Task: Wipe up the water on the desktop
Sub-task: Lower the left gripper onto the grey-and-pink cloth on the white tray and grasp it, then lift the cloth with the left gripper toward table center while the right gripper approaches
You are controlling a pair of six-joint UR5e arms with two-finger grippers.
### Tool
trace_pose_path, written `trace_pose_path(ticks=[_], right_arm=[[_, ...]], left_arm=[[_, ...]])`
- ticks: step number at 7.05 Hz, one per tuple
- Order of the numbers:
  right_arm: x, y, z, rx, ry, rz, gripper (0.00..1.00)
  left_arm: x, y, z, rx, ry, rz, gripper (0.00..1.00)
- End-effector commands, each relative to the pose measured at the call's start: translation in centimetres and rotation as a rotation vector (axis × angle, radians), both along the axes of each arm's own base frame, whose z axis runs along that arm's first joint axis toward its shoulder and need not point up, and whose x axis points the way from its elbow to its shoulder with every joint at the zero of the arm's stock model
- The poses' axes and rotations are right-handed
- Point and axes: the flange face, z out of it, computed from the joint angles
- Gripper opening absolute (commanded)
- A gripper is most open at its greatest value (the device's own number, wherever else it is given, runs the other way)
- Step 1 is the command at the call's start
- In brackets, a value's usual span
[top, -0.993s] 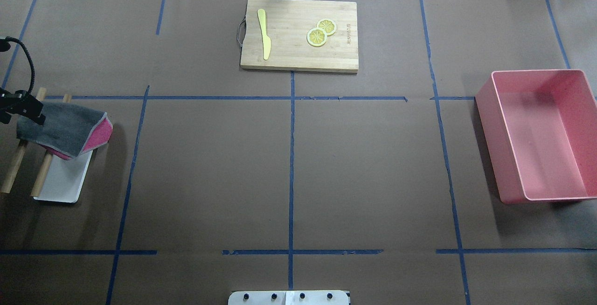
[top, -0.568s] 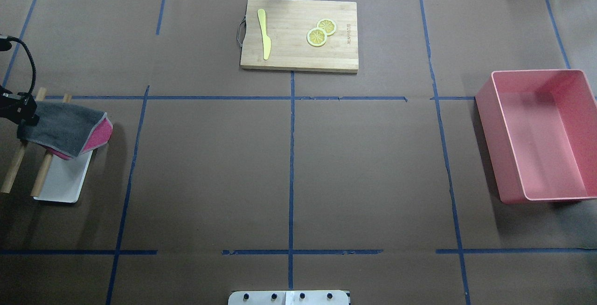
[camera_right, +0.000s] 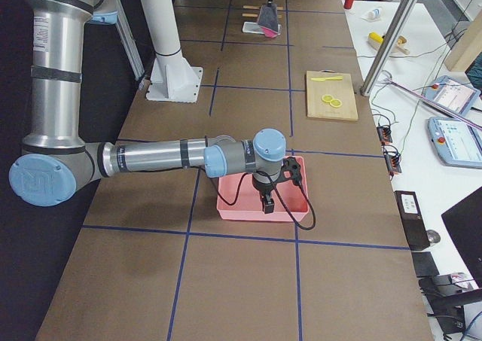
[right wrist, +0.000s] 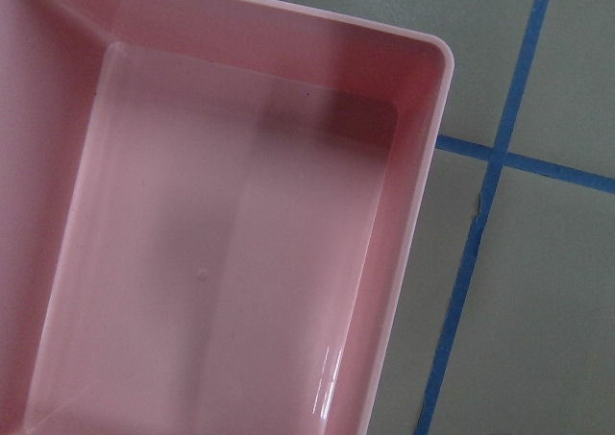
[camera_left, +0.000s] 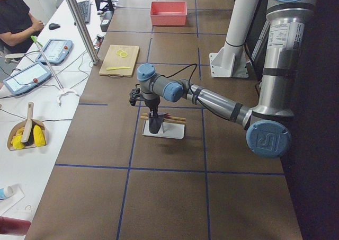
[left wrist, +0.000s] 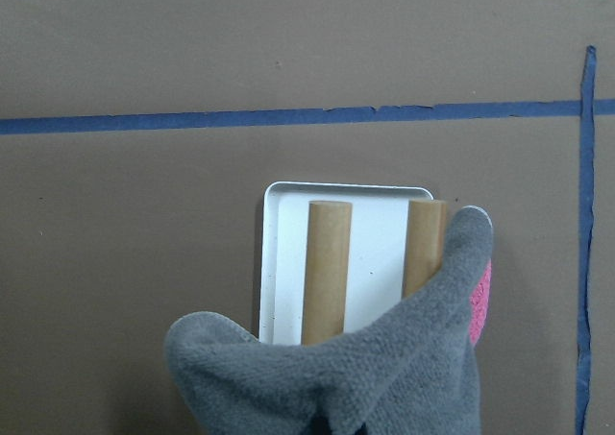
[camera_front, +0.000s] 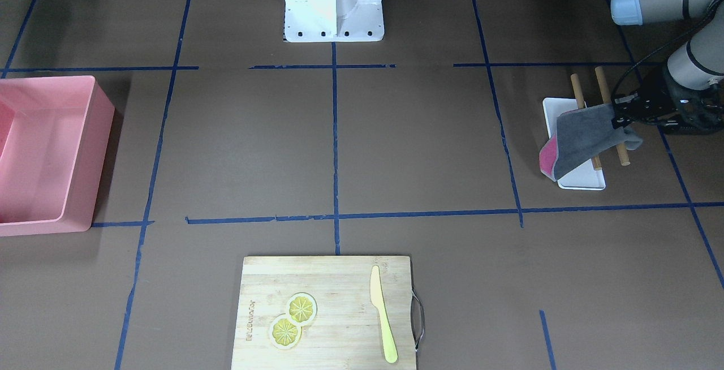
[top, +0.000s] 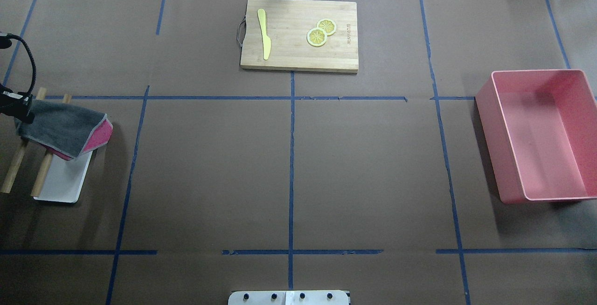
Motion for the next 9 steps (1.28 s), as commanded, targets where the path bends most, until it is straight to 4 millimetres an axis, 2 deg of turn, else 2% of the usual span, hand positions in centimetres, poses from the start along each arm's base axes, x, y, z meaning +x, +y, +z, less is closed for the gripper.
trace_pose_path(ticks=[1,2,3,4,5,6,7,8,9], right_arm=[[-1.2,-0.5,-1.4,0.064,-0.014,-0.009,1.00],[-4.2,-0.9,-3.2,0.081,-0.050,0.026,1.00],[-8.9,-0.9,-5.5,0.104,-0.106,0.054,1.00],[-11.7,-1.7,-8.6,0.116,-0.160,0.109,1.00],[-14.9,-2.8,-12.2,0.130,-0.211,0.103,1.00],[-17.2,-3.8,-15.1,0.128,-0.245,0.106,1.00],[-19.6,-4.9,-19.2,0.111,-0.295,0.126,1.00],[-22.0,-5.0,-23.2,0.103,-0.336,0.155,1.00],[-24.4,-3.4,-26.4,0.153,-0.349,0.174,1.00]], left_arm=[[-0.7,1.3,-4.9,0.062,0.047,-0.011,0.00],[-0.4,1.4,-7.9,0.029,0.085,-0.074,0.00],[0.8,0.4,-12.7,-0.022,0.187,-0.105,0.00],[2.5,-0.7,-17.8,-0.049,0.249,-0.138,0.00],[6.5,-0.3,-21.8,-0.022,0.283,-0.084,0.00],[10.0,0.6,-25.0,-0.079,0.313,-0.083,0.00],[13.3,0.4,-28.4,-0.155,0.332,-0.121,0.00],[16.6,1.5,-31.2,-0.271,0.336,-0.196,0.00],[18.4,2.0,-33.8,-0.363,0.349,-0.268,0.00]])
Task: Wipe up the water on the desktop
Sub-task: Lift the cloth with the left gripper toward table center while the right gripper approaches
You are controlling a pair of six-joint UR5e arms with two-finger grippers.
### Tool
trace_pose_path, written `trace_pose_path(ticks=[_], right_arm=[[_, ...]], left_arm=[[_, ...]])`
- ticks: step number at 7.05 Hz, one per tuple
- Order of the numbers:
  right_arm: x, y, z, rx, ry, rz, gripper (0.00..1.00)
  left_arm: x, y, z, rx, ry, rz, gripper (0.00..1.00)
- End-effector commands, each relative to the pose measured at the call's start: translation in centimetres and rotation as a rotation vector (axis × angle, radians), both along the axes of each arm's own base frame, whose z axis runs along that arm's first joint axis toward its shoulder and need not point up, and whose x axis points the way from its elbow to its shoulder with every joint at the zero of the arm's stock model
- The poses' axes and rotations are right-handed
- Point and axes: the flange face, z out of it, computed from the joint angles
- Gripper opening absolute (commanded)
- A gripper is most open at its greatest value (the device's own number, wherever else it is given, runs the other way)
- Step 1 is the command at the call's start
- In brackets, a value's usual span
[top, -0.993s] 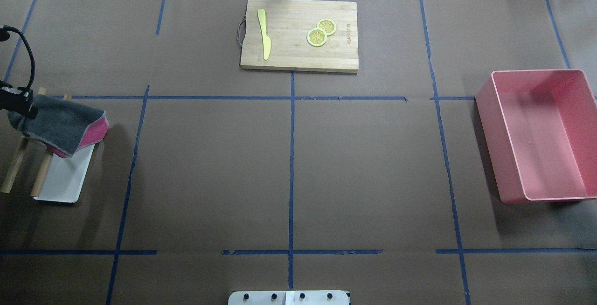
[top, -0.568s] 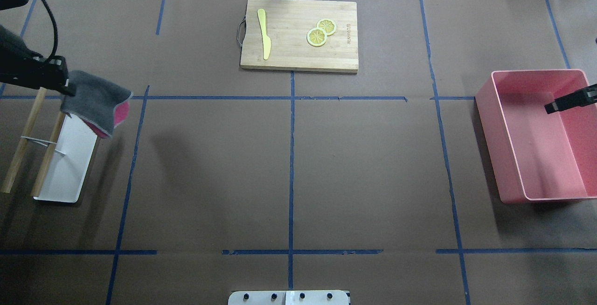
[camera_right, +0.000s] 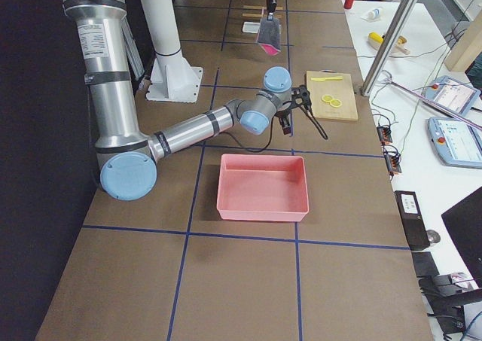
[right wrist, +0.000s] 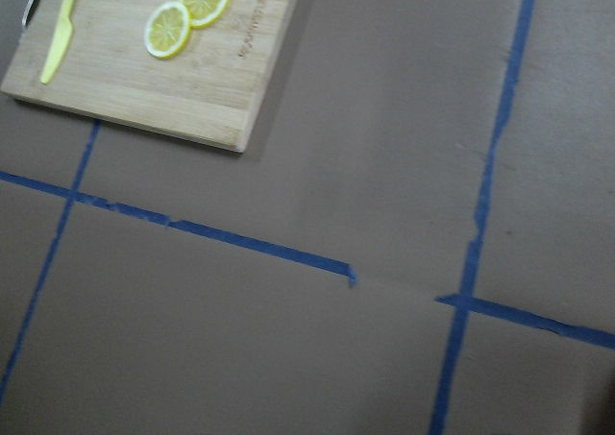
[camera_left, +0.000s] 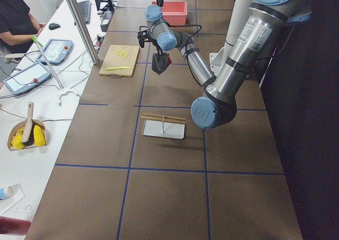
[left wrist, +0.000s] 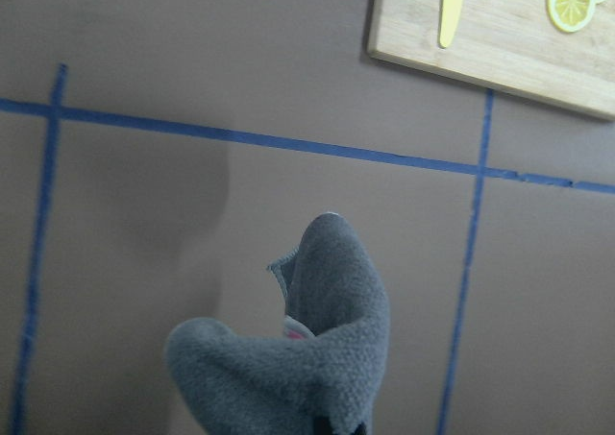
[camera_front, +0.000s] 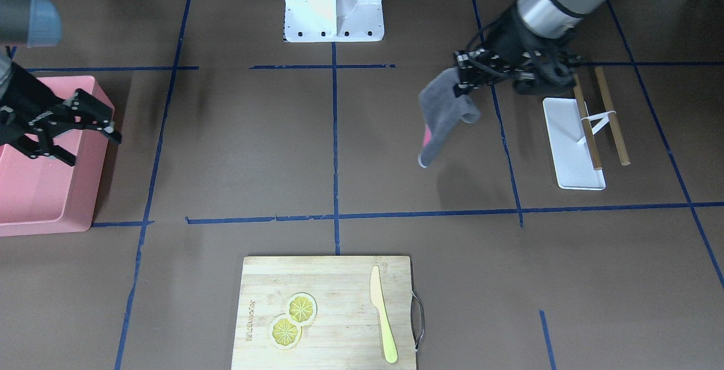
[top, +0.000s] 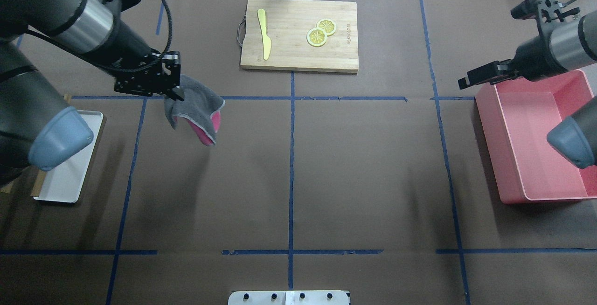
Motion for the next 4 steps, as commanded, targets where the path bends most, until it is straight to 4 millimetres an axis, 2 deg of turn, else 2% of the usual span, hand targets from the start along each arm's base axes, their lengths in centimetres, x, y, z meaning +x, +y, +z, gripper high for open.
trace_pose_path(ticks=[1,2,3,4], right_arm=[[-5.2,3.0,-6.8,0.099,-0.036,0.056,1.00],[-7.8,4.2,-10.5,0.175,-0.055,0.082,1.00],[-10.1,5.8,-13.0,0.232,-0.072,0.101,1.00],[-11.7,7.2,-13.7,0.257,-0.075,0.104,1.00]], left_arm=[[4.3,0.8,-5.5,-0.221,0.032,-0.092,0.00],[5.8,-0.2,-8.1,-0.320,0.043,-0.131,0.00],[7.1,-0.7,-10.1,-0.396,0.048,-0.158,0.02],[7.8,-1.0,-11.5,-0.453,0.052,-0.212,0.03]])
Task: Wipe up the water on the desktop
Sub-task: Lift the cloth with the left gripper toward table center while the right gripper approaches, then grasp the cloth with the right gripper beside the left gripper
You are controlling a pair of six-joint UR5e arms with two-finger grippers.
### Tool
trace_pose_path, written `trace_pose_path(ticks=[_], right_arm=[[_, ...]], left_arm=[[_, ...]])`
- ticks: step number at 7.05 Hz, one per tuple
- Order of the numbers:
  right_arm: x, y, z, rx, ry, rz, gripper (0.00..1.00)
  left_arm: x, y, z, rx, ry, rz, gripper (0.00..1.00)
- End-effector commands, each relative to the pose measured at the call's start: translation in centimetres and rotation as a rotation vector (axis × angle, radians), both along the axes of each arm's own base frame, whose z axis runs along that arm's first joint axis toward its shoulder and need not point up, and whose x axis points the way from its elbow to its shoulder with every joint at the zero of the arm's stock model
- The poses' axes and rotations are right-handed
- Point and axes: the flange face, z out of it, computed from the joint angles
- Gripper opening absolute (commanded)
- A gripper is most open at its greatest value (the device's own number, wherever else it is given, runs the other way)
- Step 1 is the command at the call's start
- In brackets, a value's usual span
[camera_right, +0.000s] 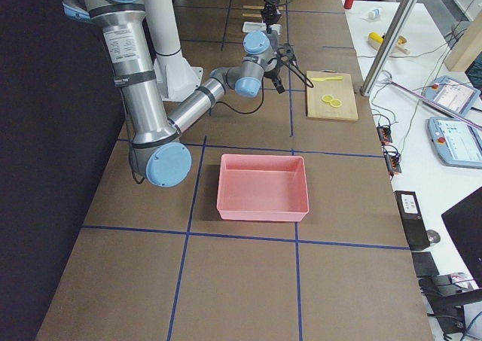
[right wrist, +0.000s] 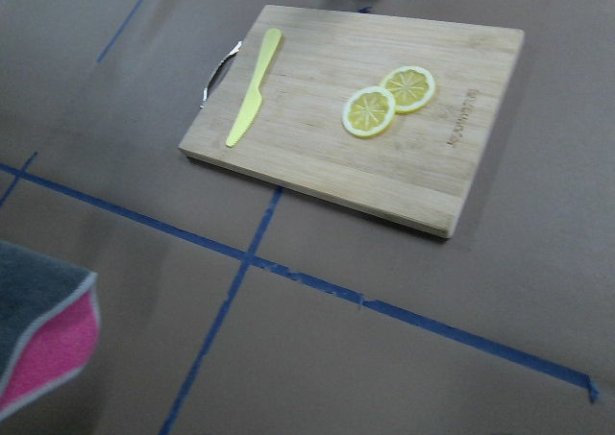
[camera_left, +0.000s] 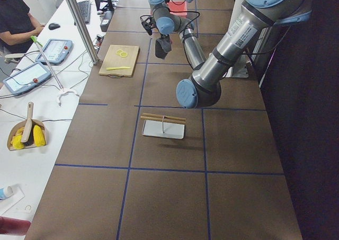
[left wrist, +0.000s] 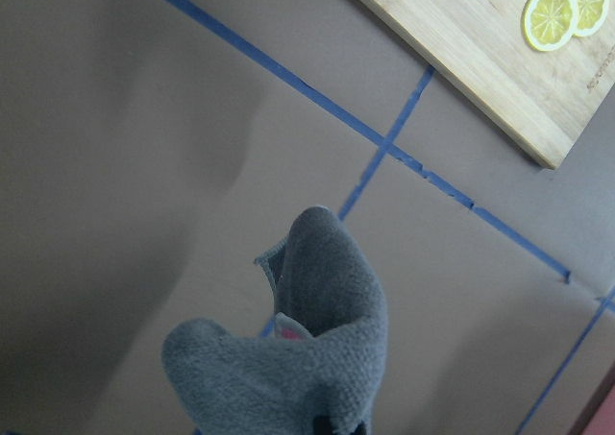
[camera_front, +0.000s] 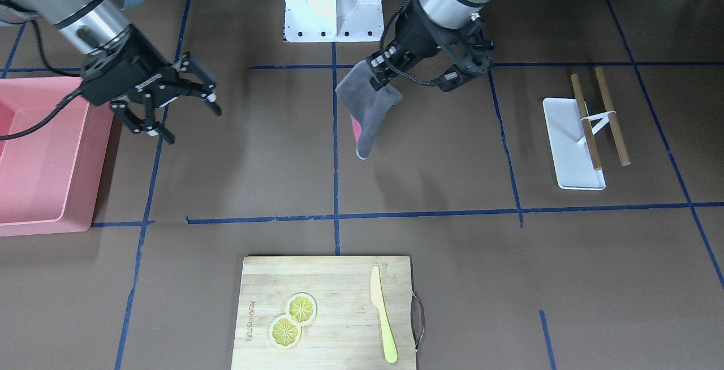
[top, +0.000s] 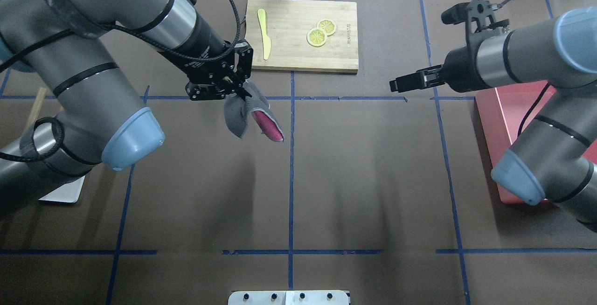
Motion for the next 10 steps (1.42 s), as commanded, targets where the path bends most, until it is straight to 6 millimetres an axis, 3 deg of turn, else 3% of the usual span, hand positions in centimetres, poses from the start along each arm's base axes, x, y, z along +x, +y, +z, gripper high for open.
trace_pose_path(ticks=[1,4,7,8,10], right_arm=[[-4.2,3.1,-3.5,0.086,-0.025,0.017,1.00],[-8.2,6.2,-5.1,0.155,-0.019,0.044,1.00],[-8.9,6.8,-5.4,0.226,0.009,0.040,0.99],[-9.1,6.9,-5.5,0.241,0.014,0.036,0.93],[-9.3,7.1,-5.3,0.244,0.020,0.039,0.49]], left_arm=[[3.6,-0.4,-3.9,-0.144,-0.009,-0.114,0.03],[5.3,0.9,-5.7,-0.163,0.004,-0.106,0.04],[6.1,1.9,-6.2,-0.164,0.009,-0.088,0.04],[6.3,1.9,-6.2,-0.160,0.007,-0.094,0.04],[6.9,2.5,-6.2,-0.153,0.014,-0.083,0.04]])
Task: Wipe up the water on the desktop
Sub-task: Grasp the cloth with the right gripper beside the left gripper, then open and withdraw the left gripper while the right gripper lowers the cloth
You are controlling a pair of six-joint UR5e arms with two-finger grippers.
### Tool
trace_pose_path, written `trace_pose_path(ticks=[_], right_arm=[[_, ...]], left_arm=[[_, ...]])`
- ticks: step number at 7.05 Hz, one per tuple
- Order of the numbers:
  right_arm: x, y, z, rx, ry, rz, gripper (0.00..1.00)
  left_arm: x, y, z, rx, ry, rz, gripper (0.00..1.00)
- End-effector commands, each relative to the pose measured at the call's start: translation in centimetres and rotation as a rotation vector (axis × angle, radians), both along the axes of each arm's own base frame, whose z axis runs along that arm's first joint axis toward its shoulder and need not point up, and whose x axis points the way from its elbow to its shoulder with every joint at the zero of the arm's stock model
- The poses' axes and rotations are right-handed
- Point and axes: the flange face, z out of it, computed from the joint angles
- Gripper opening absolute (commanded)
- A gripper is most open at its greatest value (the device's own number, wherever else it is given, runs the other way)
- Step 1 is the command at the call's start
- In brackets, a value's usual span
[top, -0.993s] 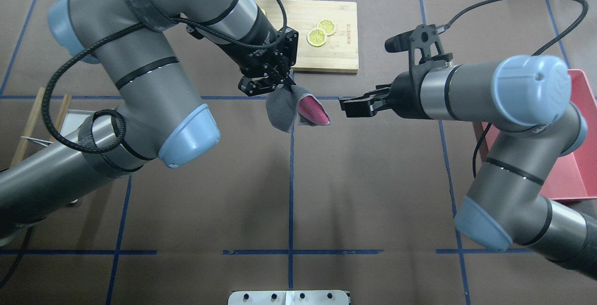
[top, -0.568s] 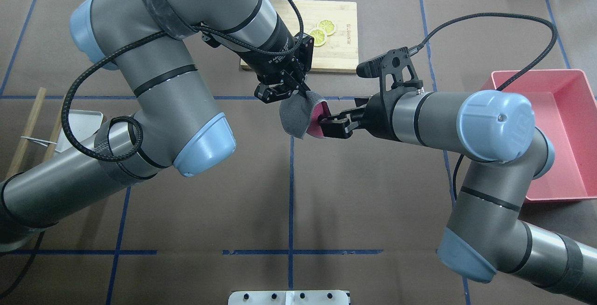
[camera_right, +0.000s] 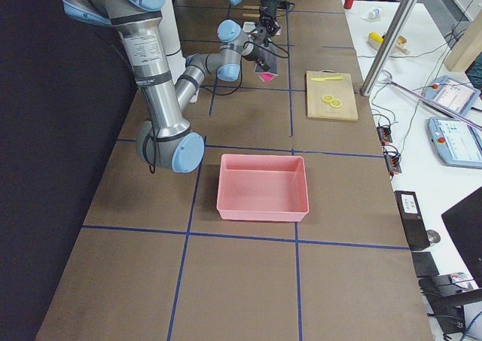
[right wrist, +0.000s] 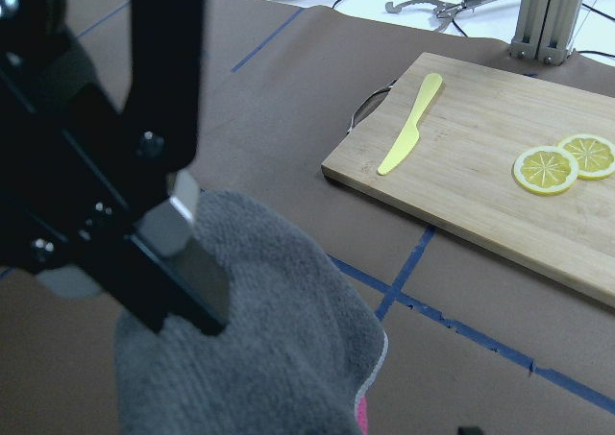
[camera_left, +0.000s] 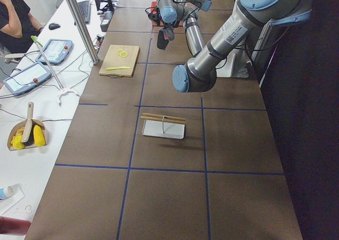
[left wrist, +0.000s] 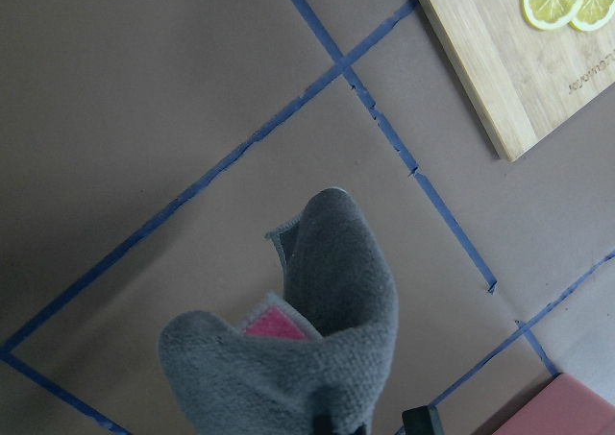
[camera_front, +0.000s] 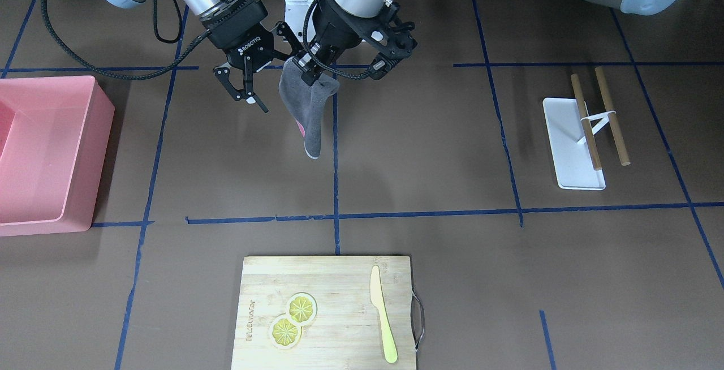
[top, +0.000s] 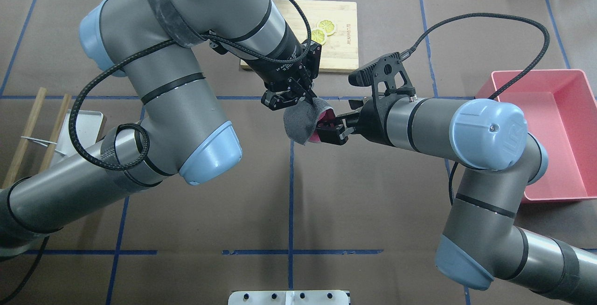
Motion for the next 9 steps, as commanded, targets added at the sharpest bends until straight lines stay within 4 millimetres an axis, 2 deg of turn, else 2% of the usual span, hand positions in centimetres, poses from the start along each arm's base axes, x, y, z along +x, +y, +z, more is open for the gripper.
trace_pose_path(ticks=[1,2,3,4,5,6,7,8,9], right_arm=[[0.1,0.0,0.2,0.003,0.007,0.004,0.33],[0.5,0.1,0.1,0.005,0.004,0.007,0.17],[0.7,0.0,0.3,0.007,0.009,0.025,0.05],[0.3,0.4,0.7,0.012,0.019,0.048,0.01],[0.3,0.4,1.0,0.012,0.026,0.060,0.01],[0.8,0.5,2.5,0.001,0.058,0.076,0.01],[1.1,0.5,3.5,-0.018,0.096,0.088,0.00],[0.7,0.3,4.6,-0.061,0.182,0.091,0.00],[0.6,1.2,5.0,-0.144,0.334,0.072,0.00]], left_arm=[[0.6,0.6,-0.1,0.007,0.008,0.012,0.04],[0.7,0.7,0.0,0.006,0.007,0.013,0.04],[1.0,0.7,0.1,0.005,0.004,0.015,0.05],[0.9,0.7,0.1,0.019,0.007,0.019,0.27],[0.9,0.8,0.2,0.042,0.030,0.021,0.61],[0.7,0.6,0.2,0.096,0.022,0.004,1.00],[-0.3,0.3,0.4,0.119,0.022,-0.016,1.00],[-2.7,-0.7,1.3,0.122,0.021,-0.050,1.00],[-5.1,-1.3,3.6,0.162,0.007,-0.064,1.00]])
